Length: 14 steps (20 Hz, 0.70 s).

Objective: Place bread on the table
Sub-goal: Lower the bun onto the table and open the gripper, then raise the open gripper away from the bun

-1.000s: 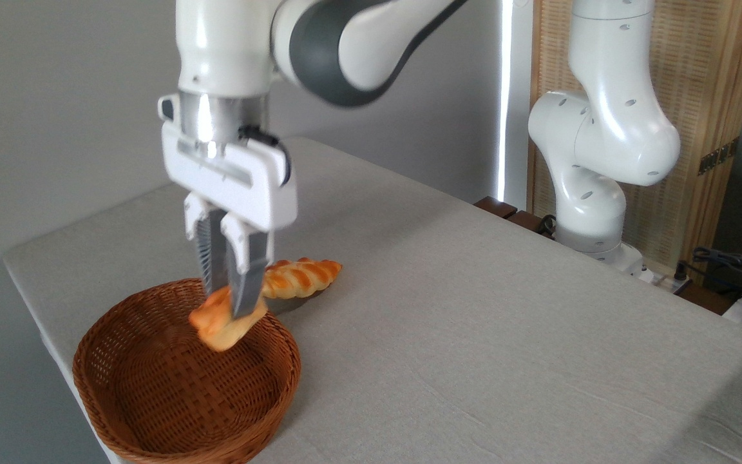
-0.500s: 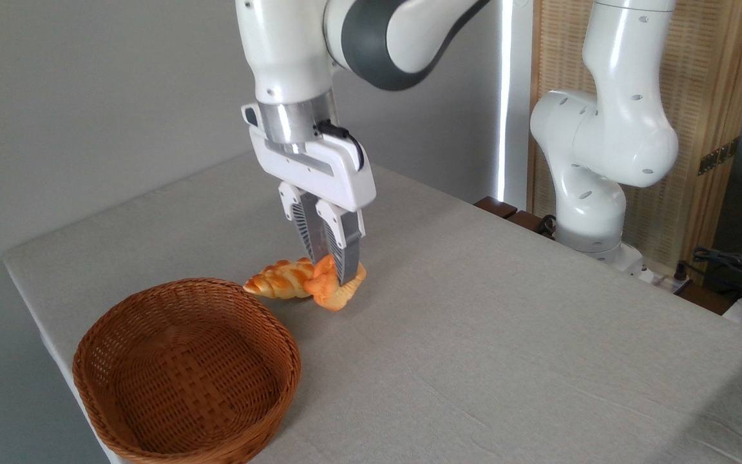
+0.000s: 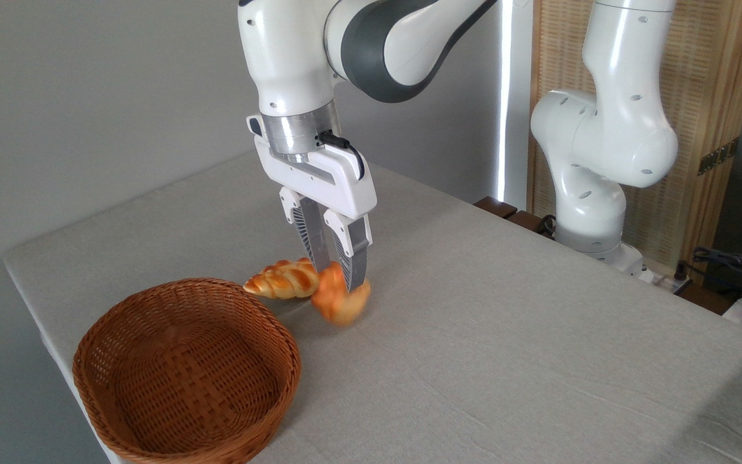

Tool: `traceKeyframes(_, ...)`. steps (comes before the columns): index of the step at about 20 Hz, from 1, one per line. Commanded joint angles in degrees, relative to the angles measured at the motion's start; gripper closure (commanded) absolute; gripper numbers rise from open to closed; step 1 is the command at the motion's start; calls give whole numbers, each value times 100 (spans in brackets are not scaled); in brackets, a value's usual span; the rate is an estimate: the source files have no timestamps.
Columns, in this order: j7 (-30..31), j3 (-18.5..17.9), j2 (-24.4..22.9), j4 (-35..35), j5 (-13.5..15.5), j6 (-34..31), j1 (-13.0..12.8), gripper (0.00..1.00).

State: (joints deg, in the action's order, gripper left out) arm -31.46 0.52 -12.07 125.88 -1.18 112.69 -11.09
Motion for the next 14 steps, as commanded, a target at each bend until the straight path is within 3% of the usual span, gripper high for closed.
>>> traceKeyframes(1, 17, -35, -14, 33, 57, 122, -33, 0)
traceKeyframes(6, 52, -35, -23, -80, 57, 175, -33, 0)
traceKeyframes(9, 78, -96, -32, -642, 74, 43, -33, 0)
traceKeyframes(14, 17, -157, -23, -1644, 118, -913, -7, 0)
